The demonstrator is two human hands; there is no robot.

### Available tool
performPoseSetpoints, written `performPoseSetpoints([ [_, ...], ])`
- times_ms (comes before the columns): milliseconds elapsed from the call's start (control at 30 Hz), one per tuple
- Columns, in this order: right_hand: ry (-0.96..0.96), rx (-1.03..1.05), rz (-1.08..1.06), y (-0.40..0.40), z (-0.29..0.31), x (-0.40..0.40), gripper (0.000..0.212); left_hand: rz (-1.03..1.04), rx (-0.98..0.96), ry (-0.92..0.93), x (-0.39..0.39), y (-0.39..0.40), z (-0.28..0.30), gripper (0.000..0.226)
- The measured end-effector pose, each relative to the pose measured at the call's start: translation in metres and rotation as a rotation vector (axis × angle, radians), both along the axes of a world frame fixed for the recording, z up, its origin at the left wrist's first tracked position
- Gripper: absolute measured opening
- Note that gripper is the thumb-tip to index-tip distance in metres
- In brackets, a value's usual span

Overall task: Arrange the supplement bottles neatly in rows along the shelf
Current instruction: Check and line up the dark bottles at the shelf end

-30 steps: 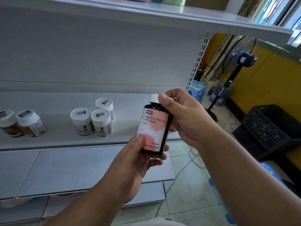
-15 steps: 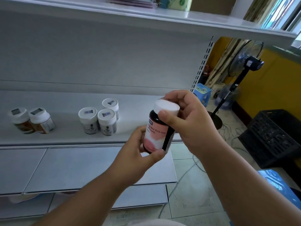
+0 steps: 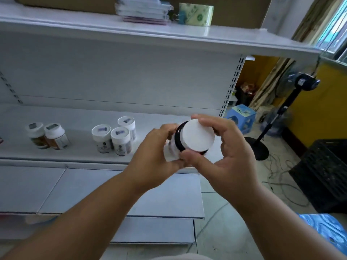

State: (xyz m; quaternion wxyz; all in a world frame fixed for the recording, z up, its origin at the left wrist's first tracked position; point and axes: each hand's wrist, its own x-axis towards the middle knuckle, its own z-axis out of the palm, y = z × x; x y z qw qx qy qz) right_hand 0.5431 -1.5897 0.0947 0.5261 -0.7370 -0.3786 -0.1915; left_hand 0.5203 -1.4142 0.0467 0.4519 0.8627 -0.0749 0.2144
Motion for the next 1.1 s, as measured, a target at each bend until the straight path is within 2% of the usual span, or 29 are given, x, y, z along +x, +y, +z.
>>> performPoseSetpoints([
  [67,0.270,0.016,0.001,-0.006,0.012,0.009,0.040,-0.018,-0.027,0.197,-0.014,-0.012,0.005,0.054],
  [133,0.482,-0.048,0.002,-0.011,0.018,0.029,0.031,-0.063,-0.193,0.357,-0.028,-0.031,0.011,0.053],
  [300,1.098,-0.110,0.207,-0.007,0.009,0.068,0.053,0.101,-0.662,0.615,-0.037,-0.074,0.036,0.070],
  [400,1.298,-0.132,0.353,0.002,-0.010,0.073,0.051,0.143,-0.892,0.702,-0.044,-0.073,0.045,0.068],
  [467,1.296,-0.157,0.437,0.016,-0.022,0.071,0.037,0.215,-0.909,0.675,-0.056,-0.067,0.039,0.070],
  [533,1.247,-0.188,0.516,0.037,-0.029,0.060,0.033,0.327,-0.844,0.634,-0.074,-0.056,0.026,0.068],
  [700,0.859,-0.306,0.608,0.111,-0.033,0.010,0.025,0.577,-0.597,0.474,-0.147,-0.004,-0.019,0.047],
  [867,0.482,-0.501,0.855,0.215,-0.036,-0.076,0.033,0.818,-0.421,0.365,-0.241,0.072,-0.049,0.036],
  [1033,0.280,-0.512,1.047,0.339,-0.044,-0.175,0.036,1.028,-0.312,0.363,-0.332,0.177,-0.063,0.044],
  [1100,0.268,-0.523,1.101,0.386,-0.045,-0.210,0.039,1.100,-0.256,0.390,-0.367,0.218,-0.063,0.045],
])
